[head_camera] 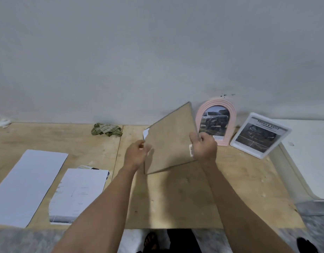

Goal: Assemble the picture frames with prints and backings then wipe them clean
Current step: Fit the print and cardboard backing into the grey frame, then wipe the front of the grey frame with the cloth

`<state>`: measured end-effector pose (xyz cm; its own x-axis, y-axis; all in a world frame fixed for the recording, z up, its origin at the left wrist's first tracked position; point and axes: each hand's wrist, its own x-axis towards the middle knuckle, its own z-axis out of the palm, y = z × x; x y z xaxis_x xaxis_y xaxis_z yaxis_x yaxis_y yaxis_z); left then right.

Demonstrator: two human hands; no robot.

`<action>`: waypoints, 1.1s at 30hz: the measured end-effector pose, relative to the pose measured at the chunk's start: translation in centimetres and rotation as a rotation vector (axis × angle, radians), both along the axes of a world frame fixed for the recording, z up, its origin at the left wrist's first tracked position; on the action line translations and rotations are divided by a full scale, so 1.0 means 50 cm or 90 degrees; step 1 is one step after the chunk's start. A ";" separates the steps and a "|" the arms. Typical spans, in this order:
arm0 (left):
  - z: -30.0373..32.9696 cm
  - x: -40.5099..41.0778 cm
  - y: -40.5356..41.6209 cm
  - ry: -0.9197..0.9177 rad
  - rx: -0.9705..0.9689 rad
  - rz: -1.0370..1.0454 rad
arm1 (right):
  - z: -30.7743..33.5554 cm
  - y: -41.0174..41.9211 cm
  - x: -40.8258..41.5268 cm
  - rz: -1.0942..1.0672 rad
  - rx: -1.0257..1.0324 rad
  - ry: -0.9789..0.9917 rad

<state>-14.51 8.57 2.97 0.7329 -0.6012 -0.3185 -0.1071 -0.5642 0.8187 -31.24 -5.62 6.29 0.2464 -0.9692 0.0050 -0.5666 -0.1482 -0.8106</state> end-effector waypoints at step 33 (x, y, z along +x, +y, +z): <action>0.103 -0.009 0.424 0.200 -0.281 0.574 | 0.004 0.171 0.146 0.267 0.091 0.127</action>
